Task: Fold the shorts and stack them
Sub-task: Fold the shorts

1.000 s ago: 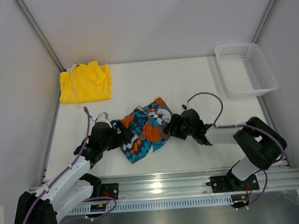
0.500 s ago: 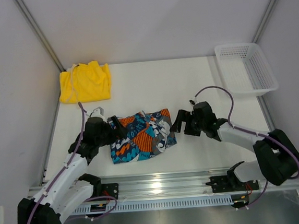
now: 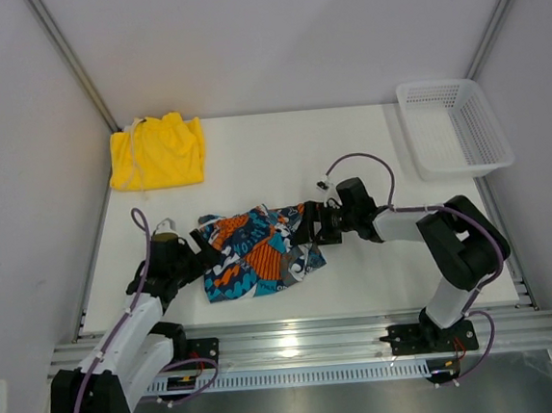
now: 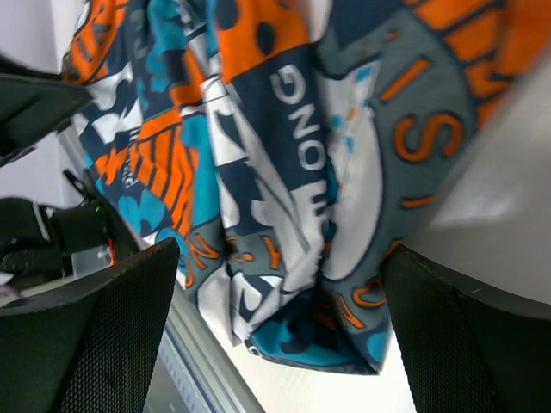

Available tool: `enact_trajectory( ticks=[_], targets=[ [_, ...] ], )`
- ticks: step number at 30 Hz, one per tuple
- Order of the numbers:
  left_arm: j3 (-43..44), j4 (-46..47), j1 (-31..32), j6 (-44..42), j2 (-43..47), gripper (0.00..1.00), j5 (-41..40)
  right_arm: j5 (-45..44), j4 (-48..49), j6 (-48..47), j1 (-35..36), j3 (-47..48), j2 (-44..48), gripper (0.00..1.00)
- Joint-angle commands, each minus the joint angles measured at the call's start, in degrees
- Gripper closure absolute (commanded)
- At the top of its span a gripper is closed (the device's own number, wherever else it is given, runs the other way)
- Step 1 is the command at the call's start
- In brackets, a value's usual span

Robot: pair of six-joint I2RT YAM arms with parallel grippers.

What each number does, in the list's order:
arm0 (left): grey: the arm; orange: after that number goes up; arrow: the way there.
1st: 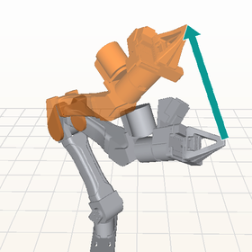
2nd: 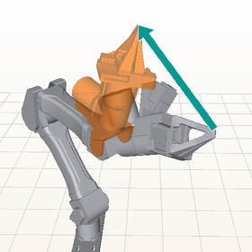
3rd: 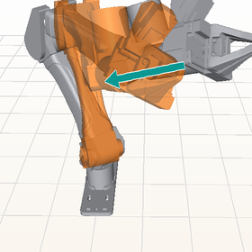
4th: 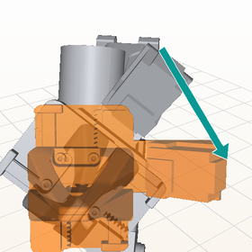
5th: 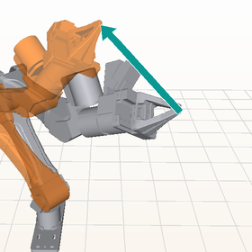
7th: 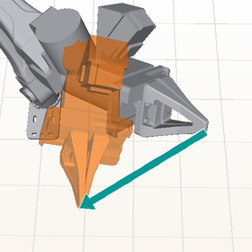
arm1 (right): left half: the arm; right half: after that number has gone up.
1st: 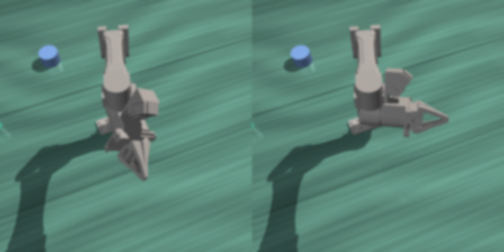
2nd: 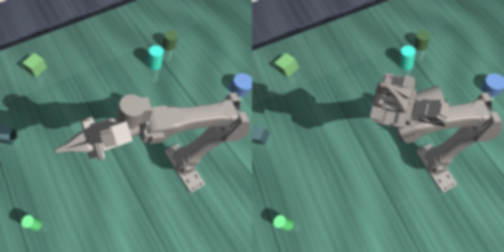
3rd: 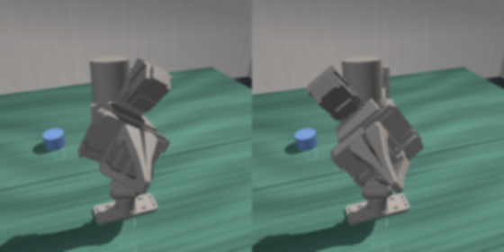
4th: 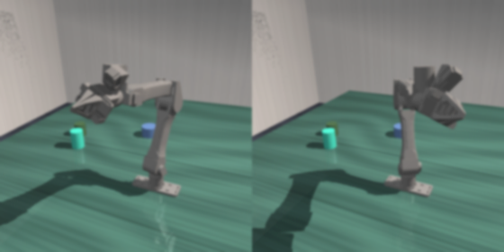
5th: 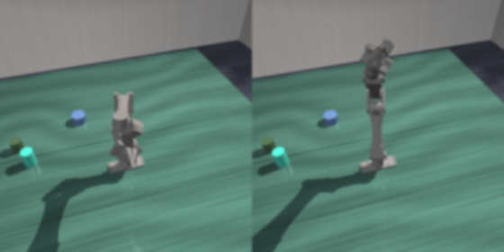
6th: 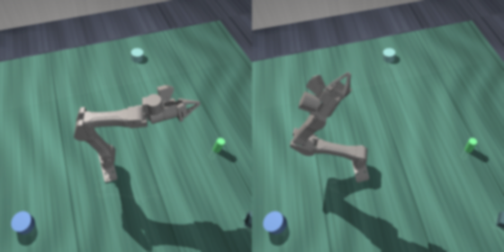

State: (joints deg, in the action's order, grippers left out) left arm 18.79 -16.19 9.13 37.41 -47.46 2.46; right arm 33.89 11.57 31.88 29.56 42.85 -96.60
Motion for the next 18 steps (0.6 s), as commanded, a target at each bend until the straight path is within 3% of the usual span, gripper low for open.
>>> enact_trajectory(
  ticks=[1,5,8,13,16,17,18],
  targets=[
    [-2.44,7.91,-1.65,0.03,1.23,0.01,6.59,3.02,0.47,-1.2,1.81,0.21,-3.59,0.0],
    [-2.18,7.92,-1.74,-1.11,-1.48,0.01,6.68,-1.0,-3.56,-3.66,5.15,2.93,-5.61,0.0],
    [-2.61,9.24,-1.74,-0.67,-4.12,0.01,7.74,-9.0,-8.66,-4.63,8.31,5.83,-7.19,0.01],
    [-3.14,11.17,-2.18,-0.67,-3.34,0.01,8.0,-16.48,-14.64,-4.98,11.48,10.23,-9.92,0.11],
    [-3.05,11.79,-2.36,-1.02,-4.74,0.01,8.79,-19.91,-16.49,-4.81,13.15,12.34,-11.42,0.23],
    [-3.14,12.14,-2.36,-1.2,-5.35,0.01,9.4,-20.87,-16.84,-4.63,13.5,12.69,-11.94,0.34],
    [-2.97,12.58,-2.36,-1.28,-5.97,0.01,9.67,-20.88,-16.76,-4.28,13.59,12.96,-12.73,0.39]
  ],
)
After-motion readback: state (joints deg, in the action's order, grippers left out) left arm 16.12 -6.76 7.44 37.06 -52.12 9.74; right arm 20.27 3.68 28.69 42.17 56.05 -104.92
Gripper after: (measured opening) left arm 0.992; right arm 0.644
